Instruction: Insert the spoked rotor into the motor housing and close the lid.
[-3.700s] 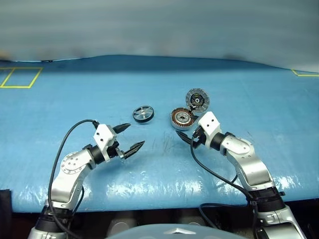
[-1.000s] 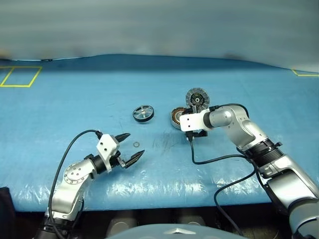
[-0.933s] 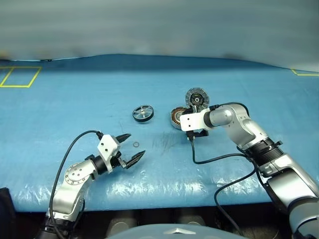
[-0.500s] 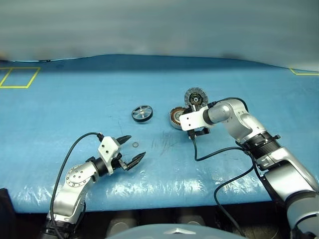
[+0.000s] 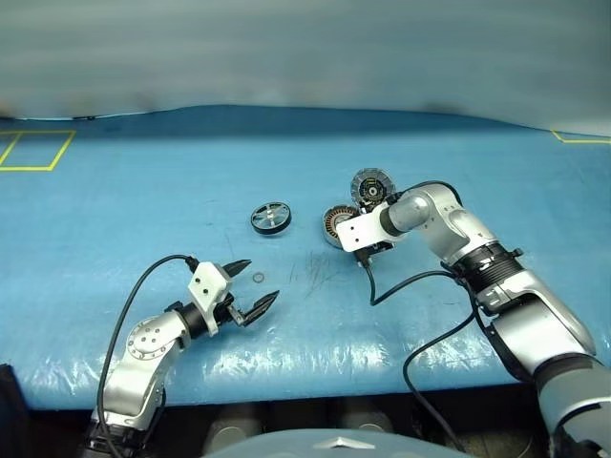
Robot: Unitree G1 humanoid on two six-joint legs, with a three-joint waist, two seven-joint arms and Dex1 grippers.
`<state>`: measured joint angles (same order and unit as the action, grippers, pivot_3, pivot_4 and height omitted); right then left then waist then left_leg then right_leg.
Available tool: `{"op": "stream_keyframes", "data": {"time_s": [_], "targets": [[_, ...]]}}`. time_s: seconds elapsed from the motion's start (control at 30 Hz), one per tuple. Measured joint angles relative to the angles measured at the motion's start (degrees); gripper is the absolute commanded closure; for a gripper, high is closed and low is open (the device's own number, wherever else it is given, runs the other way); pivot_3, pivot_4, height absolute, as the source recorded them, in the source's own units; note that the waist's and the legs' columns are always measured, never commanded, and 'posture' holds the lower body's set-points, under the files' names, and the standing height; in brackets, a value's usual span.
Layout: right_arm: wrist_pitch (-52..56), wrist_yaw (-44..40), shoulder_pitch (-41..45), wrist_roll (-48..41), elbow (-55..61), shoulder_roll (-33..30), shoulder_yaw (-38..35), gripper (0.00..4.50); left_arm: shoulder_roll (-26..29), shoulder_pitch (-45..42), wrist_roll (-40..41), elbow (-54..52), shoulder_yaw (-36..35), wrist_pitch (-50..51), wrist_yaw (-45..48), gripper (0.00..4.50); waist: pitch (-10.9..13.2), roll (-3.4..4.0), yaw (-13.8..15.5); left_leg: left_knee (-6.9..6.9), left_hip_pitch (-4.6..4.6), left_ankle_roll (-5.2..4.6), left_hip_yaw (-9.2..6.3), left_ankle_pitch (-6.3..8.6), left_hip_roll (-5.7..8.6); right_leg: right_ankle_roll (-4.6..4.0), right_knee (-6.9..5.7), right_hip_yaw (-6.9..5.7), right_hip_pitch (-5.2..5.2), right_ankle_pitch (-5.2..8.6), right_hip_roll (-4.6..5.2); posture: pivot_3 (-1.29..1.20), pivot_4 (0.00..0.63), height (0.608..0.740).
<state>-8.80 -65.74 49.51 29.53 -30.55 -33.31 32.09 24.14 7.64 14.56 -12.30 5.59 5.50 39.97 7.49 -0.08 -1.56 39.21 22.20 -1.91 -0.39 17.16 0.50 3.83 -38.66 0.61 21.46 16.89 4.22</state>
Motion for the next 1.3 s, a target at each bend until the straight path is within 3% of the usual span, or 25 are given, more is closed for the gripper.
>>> {"op": "stream_keyframes", "data": {"time_s": [0.07, 0.23, 0.73, 1.23, 1.3], "targets": [[-0.6, 0.3, 0.5, 0.7, -1.0, 0.6, 0.2, 2.09, 0.0, 0.0, 0.0, 0.0, 0.0, 0.0, 0.0, 0.0, 0.0, 0.0, 0.0, -0.1, -0.29, -0.02, 0.02, 0.02, 0.01, -0.02, 0.07, 0.0, -0.24, 0.01, 0.05, 0.0, 0.15, 0.74], [-0.7, 1.4, -0.4, 1.7, 0.0, 1.0, 0.0, 2.29, 0.0, 0.2, -0.1, 0.0, 0.0, 0.0, -0.2, 0.0, 0.0, 0.0, -0.2, -0.16, -0.47, -0.03, 0.01, 0.03, -0.01, -0.07, 0.09, 0.0, -0.38, 0.04, 0.12, 0.0, 0.15, 0.74], [-1.5, 0.4, -15.0, 9.9, 31.7, -3.3, 2.2, 2.29, 2.7, 0.9, 0.3, -1.2, -0.7, 2.0, 1.5, 0.0, 0.0, 0.0, 0.0, -0.53, -0.45, 0.01, 0.01, 0.08, -0.01, -0.13, 0.47, -0.06, -0.34, 0.08, 0.16, 0.0, 0.15, 0.74], [-8.4, -2.2, -14.9, 13.2, 35.8, -3.5, 4.8, 2.29, 3.0, 0.7, 0.3, -1.2, -0.7, 2.8, 2.6, 0.0, 0.0, -0.01, 0.3, -0.53, -0.45, 0.0, -0.02, 0.08, -0.01, -0.13, 0.59, -0.15, -0.42, 0.08, 0.14, 0.0, 0.15, 0.74], [-8.4, -2.8, -14.9, 13.0, 36.0, -3.5, 4.8, 1.56, 2.9, 0.7, 0.3, -1.2, -0.7, 2.8, 2.6, 0.0, 0.0, -0.01, 0.4, -0.53, -0.46, -0.01, -0.03, 0.08, -0.01, -0.13, 0.62, -0.17, -0.44, 0.08, 0.14, 0.0, 0.15, 0.74]]}}
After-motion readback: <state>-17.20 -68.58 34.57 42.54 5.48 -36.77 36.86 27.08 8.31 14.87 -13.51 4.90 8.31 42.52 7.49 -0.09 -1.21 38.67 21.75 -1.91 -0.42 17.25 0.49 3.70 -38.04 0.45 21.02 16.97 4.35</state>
